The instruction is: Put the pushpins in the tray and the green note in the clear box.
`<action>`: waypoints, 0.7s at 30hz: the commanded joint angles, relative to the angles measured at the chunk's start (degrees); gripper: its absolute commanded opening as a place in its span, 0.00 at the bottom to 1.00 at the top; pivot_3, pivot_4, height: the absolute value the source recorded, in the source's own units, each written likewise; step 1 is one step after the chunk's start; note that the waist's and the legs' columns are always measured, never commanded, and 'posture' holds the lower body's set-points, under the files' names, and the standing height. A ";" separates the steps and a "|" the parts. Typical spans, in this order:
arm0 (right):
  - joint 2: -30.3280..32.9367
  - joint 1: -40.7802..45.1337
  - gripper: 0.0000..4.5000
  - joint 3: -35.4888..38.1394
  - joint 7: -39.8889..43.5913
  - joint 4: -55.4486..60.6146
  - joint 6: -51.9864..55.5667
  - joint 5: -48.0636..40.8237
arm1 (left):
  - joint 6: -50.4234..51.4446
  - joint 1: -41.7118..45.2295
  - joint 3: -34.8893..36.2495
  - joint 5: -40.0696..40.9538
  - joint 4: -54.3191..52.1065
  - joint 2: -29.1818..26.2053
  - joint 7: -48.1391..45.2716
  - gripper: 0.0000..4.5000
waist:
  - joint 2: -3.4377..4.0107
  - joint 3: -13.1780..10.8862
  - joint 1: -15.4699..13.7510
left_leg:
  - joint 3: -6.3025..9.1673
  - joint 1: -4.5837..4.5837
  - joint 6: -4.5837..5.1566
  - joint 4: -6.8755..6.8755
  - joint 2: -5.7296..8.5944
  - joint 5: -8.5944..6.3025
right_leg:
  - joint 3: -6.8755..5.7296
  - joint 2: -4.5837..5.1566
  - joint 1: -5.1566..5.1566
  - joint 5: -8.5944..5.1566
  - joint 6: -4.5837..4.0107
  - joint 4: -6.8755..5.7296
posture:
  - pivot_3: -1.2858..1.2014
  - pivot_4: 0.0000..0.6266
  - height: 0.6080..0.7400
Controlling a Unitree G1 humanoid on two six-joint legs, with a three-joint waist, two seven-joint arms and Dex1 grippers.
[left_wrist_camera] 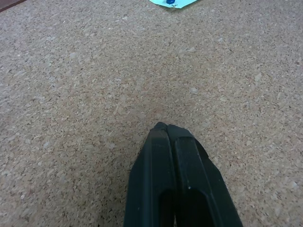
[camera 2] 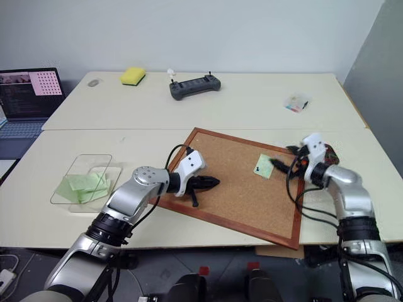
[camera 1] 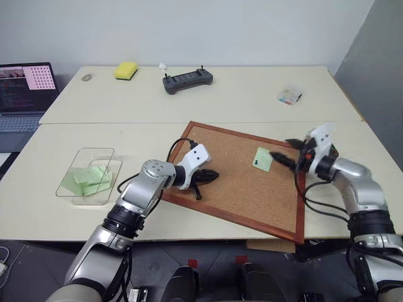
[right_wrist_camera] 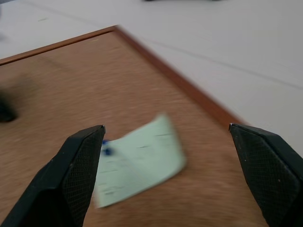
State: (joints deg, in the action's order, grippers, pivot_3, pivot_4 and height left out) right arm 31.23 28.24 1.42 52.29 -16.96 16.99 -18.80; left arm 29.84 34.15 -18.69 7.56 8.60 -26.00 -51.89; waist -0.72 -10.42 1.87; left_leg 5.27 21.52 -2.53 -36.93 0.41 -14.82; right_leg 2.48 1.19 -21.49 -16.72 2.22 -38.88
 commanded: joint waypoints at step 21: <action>-6.67 4.20 0.59 -3.80 -0.84 -7.19 -6.57 5.19 | 3.29 -1.41 -0.12 -1.49 -0.23 -0.32 1.17 0.00 | -0.01 -0.01 0.02 | 0.12 0.03 0.00 0.05 -0.02 0.00 | -0.09 -0.02 -0.05 0.01 -0.05 0.00 | 0.52 0.24 1.00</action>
State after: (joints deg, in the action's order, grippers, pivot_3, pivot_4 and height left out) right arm 24.46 31.14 -3.44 51.27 -24.38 11.66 -13.88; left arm 31.14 33.62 -18.15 7.56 7.28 -26.16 -51.74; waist -0.73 -10.42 1.89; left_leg 5.39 21.55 -2.53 -36.88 0.39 -14.81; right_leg 2.38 1.17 -21.55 -16.71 2.17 -38.88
